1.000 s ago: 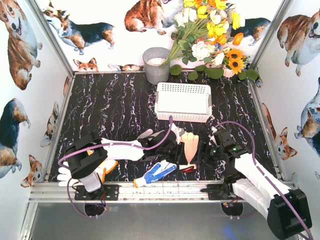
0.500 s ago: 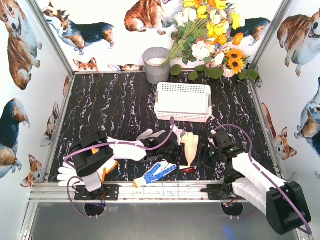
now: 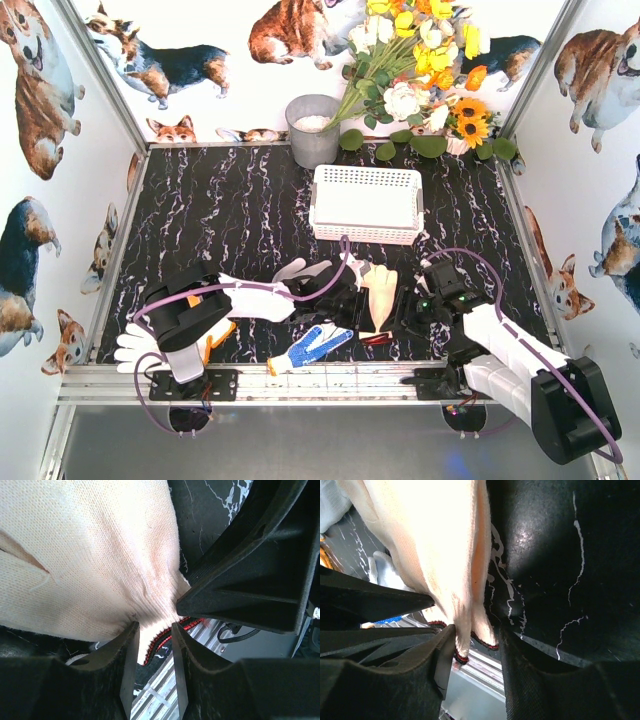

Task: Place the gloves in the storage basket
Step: Pick up the glove from the center of the board.

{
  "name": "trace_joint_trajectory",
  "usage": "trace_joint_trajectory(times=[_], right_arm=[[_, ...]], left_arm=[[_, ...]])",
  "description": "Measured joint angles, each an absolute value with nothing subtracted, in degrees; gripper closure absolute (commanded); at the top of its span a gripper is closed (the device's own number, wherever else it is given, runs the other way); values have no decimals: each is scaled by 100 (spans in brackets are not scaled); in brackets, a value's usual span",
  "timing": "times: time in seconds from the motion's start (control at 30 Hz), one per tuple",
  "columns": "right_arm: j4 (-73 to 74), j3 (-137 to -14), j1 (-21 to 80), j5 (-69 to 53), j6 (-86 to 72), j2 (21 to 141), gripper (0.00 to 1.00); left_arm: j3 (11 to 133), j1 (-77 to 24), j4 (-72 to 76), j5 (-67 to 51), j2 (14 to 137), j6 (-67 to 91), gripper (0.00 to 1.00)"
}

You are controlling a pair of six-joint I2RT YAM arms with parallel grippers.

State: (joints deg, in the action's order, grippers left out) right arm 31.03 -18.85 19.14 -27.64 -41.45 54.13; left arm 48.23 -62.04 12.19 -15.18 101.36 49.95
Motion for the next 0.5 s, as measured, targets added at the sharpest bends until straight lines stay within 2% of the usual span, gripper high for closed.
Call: trace_joint_trajectory(times=[0.17, 0.33, 0.5], right_arm=[[3061, -1883, 1914, -2915, -4287, 5404, 69], [3017, -1883, 1914, -3030, -4469, 5227, 88], [3024, -1885, 1914, -3092, -4567, 5168, 100]], left_arm=[[4818, -6204, 1221, -1490, 10136, 5017, 73], [4753, -6204, 1304, -1446, 10134, 5013, 72], [4445, -6235, 1374, -1079, 9714, 4849, 65]])
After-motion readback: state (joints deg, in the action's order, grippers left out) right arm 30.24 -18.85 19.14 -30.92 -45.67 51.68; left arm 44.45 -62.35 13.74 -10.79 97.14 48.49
